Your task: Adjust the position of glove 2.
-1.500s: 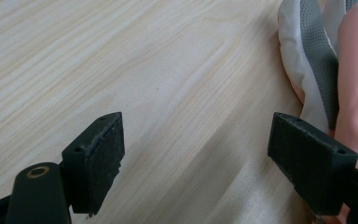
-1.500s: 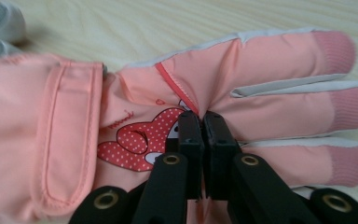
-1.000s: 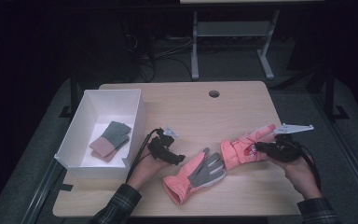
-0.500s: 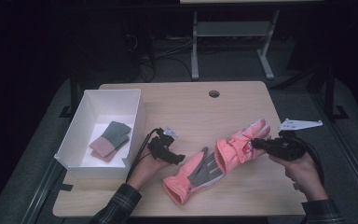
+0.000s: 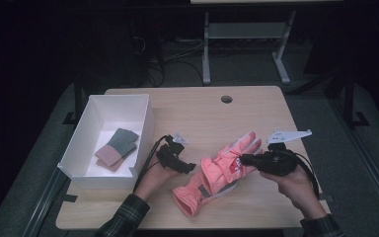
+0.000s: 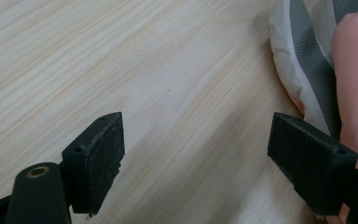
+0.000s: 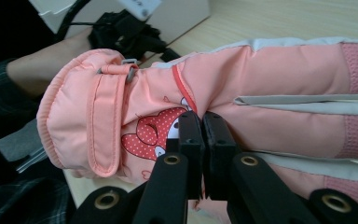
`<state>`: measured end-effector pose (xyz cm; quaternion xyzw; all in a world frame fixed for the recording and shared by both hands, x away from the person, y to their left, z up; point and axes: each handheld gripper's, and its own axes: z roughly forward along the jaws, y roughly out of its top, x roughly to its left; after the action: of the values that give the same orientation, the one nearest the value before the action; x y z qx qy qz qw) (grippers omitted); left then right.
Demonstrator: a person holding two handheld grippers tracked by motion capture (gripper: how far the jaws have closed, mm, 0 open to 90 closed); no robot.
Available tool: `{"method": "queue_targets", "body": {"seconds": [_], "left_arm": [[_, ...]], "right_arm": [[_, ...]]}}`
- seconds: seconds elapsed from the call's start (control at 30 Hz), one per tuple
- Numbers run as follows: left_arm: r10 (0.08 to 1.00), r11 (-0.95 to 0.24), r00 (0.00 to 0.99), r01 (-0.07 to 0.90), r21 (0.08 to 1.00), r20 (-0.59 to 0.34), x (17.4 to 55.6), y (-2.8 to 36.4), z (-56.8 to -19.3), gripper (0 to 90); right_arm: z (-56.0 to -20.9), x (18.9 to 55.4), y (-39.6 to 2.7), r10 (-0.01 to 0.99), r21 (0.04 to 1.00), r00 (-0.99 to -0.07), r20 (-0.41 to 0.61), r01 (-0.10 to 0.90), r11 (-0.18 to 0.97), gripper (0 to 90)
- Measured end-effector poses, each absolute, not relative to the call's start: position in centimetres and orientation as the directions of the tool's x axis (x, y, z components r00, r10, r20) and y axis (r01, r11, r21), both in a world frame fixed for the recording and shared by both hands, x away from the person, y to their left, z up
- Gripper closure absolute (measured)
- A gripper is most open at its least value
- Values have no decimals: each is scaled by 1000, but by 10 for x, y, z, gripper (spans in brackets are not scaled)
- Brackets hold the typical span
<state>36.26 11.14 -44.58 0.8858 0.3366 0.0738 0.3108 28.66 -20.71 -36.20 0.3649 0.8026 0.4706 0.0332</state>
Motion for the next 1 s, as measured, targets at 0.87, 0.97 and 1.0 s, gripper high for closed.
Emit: {"method": "queue_targets", "body": {"seconds": [0.87, 0.97, 1.0], "left_arm": [[640, -591, 765, 554, 587, -77, 364, 111, -446, 184], [641, -591, 763, 557, 583, -79, 364, 110, -447, 184], [642, -591, 763, 557, 583, -78, 364, 110, -447, 184]], "right_arm": [[-395, 281, -147, 551, 691, -756, 352, 607, 392, 876], [-399, 282, -145, 555, 684, -753, 354, 613, 396, 875], [-401, 283, -144, 559, 678, -751, 351, 616, 402, 875]]}}
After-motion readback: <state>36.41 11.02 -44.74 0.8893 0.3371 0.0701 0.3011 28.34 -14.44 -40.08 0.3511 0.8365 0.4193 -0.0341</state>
